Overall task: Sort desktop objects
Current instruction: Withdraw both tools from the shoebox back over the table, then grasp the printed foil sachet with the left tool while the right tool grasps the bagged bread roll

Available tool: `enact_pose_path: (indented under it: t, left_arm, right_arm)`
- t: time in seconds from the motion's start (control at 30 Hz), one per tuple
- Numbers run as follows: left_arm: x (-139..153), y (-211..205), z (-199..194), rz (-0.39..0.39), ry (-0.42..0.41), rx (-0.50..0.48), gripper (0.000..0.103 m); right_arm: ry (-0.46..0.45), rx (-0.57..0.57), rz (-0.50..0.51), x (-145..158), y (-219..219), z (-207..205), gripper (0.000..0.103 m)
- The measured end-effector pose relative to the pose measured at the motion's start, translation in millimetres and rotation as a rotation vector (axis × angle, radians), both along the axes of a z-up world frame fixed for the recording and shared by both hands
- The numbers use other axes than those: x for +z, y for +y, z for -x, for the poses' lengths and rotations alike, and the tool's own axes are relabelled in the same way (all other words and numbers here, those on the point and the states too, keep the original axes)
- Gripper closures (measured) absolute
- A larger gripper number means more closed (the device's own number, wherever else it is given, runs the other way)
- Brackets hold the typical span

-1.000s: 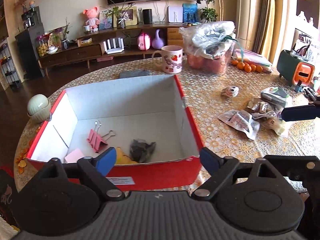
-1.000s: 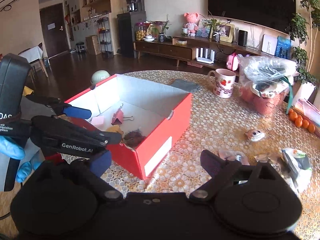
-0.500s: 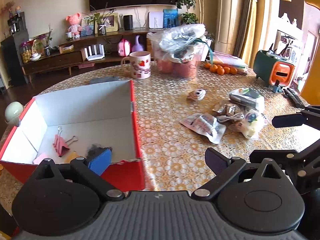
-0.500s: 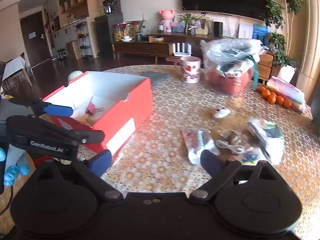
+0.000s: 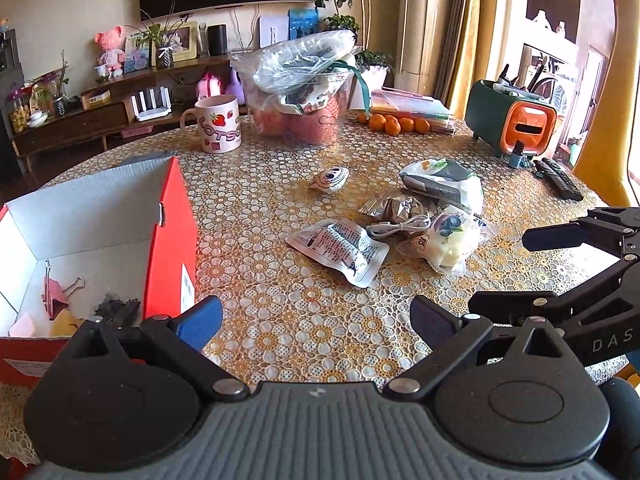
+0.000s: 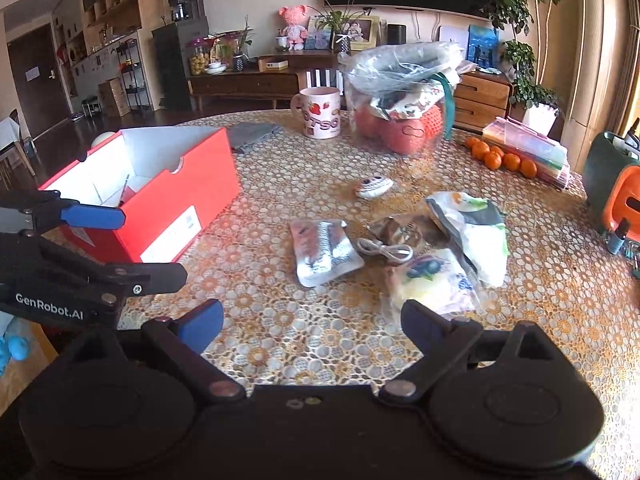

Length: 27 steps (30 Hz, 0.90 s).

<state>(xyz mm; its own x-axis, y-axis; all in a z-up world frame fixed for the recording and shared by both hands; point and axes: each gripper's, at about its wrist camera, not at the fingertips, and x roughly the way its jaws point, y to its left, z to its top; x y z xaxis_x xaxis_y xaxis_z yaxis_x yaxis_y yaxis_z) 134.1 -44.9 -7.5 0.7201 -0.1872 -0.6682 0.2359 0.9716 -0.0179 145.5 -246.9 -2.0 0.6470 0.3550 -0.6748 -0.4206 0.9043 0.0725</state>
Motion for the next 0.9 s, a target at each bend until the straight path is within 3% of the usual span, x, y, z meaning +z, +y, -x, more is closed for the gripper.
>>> enact_pose_path:
  t: [0.4, 0.73, 0.9]
  left_arm:
    - [-8.7, -33.5, -49.8, -0.006, 0.008, 0.028, 0.003]
    - [-33.0, -51.4, -111.9, -0.051, 0.077, 0.155, 0.003]
    - [-43.9, -56.0, -135.2, -0.025, 0.111, 0.193, 0.003]
  right_arm:
    - [0.028, -0.069, 0.038, -24.0, -36.2, -30.7, 0.008]
    - [0.051, -0.091, 0.047, -46.0, -44.7, -55.4, 0.008]
    - [0.063, -0.092, 0.044, -53.5, -46.2, -66.0, 0.008]
